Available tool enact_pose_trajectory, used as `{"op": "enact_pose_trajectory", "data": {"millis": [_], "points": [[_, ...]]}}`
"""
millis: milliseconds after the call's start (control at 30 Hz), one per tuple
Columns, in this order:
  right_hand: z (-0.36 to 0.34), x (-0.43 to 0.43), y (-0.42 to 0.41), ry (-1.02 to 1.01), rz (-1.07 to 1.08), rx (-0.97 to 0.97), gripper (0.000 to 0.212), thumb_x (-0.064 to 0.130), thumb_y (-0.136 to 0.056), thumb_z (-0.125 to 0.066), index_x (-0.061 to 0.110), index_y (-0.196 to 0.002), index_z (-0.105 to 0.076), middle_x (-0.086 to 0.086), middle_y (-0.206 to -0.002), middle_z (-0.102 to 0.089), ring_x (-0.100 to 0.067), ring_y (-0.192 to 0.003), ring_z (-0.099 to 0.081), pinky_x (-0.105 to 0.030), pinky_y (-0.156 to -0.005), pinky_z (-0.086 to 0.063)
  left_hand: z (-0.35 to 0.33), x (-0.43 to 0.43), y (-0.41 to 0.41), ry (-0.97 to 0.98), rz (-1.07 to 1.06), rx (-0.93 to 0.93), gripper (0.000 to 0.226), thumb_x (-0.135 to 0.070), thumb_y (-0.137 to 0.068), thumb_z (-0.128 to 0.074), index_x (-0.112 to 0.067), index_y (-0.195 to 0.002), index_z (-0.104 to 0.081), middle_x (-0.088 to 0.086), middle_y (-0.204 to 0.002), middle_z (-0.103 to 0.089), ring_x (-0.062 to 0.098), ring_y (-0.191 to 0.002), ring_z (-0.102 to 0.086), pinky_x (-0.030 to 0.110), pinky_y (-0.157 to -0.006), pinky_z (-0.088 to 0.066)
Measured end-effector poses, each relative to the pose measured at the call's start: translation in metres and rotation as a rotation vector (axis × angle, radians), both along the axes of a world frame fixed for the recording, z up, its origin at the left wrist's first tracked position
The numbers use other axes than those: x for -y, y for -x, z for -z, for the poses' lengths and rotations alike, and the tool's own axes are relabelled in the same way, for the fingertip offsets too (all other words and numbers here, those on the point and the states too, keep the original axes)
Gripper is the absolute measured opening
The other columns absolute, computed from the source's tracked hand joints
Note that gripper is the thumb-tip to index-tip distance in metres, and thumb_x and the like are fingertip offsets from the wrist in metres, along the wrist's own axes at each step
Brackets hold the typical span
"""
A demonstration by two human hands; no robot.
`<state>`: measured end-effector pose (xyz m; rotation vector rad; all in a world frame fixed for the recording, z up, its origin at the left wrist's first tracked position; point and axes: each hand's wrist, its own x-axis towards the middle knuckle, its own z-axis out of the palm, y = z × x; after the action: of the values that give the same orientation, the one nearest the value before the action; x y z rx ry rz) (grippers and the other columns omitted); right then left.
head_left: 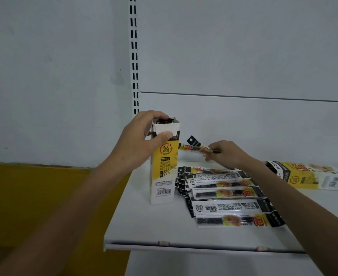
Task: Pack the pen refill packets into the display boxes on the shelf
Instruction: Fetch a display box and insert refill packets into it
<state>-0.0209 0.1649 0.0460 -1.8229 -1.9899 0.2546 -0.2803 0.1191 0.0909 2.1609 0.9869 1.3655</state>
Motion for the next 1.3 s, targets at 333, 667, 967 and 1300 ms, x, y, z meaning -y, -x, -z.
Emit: {"op": "enact_pose_trajectory", "data": {"millis": [333,667,967,1300], "points": [[-0.080,0.027,0.039,-0.426,-0.181,-0.664,0.010,0.012,-0.094,-0.051,0.007,-0.092,-0.060,-0.005,-0.080,-0.070,-0.011,-0.061,-0.068,-0.031,-0.066,-0.057,0.000,-0.001,0.001,0.012,-0.016,-0.022,0.031,-0.023,-0.084,-0.061,-0.025,-0.113,-0.052,-0.011,-0.115,-0.049,0.005,-0.103,-0.048,0.023,-0.091,-0.042],[-0.140,0.050,0.094,-0.505,-0.440,-1.110,0.014,0.009,-0.090,-0.057,0.007,-0.104,-0.059,-0.002,-0.081,-0.071,-0.019,-0.076,-0.071,-0.024,-0.065,-0.053,-0.002,0.001,0.001,-0.016,0.028,-0.053,0.022,-0.021,-0.083,-0.062,-0.039,-0.081,-0.050,-0.011,-0.120,-0.046,0.006,-0.109,-0.044,0.015,-0.087,-0.037],[-0.119,0.041,0.125,-0.464,-0.422,-1.005,0.012,0.005,-0.088,-0.059,0.005,-0.100,-0.060,-0.009,-0.083,-0.070,-0.017,-0.069,-0.070,-0.022,-0.062,-0.053,-0.001,0.002,0.002,-0.022,0.058,-0.033,0.022,-0.020,-0.083,-0.063,-0.039,-0.082,-0.053,-0.012,-0.110,-0.048,-0.007,-0.099,-0.046,-0.004,-0.077,-0.033],[-0.095,0.038,0.118,-0.317,-0.351,-0.807,0.006,0.011,-0.084,-0.064,0.011,-0.090,-0.065,-0.003,-0.086,-0.069,-0.013,-0.081,-0.065,-0.027,-0.079,-0.051,-0.002,0.002,0.002,-0.073,0.058,-0.024,0.020,-0.021,-0.083,-0.064,-0.039,-0.079,-0.054,-0.022,-0.089,-0.056,-0.011,-0.088,-0.047,0.001,-0.070,-0.032]]}}
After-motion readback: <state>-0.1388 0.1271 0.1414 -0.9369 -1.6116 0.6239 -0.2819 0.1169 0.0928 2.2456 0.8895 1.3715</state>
